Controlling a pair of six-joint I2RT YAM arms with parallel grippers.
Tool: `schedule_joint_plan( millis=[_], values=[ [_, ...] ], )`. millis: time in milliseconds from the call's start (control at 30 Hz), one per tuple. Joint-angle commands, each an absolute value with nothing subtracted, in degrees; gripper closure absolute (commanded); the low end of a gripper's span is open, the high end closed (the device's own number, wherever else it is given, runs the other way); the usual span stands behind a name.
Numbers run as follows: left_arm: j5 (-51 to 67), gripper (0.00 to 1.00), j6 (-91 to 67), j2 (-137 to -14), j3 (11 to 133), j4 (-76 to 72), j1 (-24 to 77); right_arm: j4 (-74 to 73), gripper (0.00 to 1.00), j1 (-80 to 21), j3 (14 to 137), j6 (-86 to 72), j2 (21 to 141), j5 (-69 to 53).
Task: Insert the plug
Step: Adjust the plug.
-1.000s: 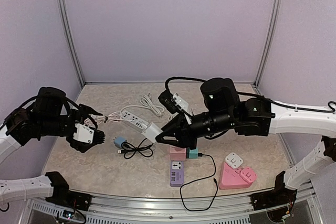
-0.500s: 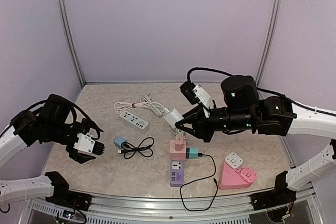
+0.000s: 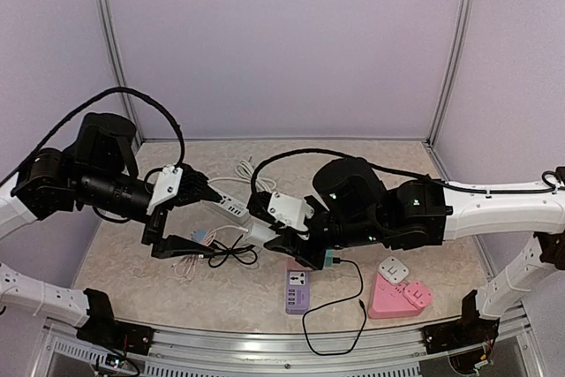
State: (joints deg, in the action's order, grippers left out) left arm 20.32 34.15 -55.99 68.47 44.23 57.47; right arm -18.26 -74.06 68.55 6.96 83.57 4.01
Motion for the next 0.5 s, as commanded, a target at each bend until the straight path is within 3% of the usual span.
schedule_joint_plan(
  millis=[0,133,400,467],
  values=[
    [20.6,0.16,23.7,-58.1,63.5,37.8,61.2,-10.9,1.00,-76.2,71.6,12.0,82.6,3.4],
    [16.3,0.26,24.3,-58.9,63.9,35.4,62.8,-11.5,1.00,-77.9,73.6,12.9,84.2,3.9],
    [14.1,0.34,24.8,-59.0,63.8,34.9,63.0,-10.7,1.00,-79.7,75.4,13.9,85.5,3.3],
    [14.1,0.46,24.9,-59.1,63.6,34.8,63.0,-10.0,1.00,-80.0,75.5,13.8,85.1,3.4]
  ],
)
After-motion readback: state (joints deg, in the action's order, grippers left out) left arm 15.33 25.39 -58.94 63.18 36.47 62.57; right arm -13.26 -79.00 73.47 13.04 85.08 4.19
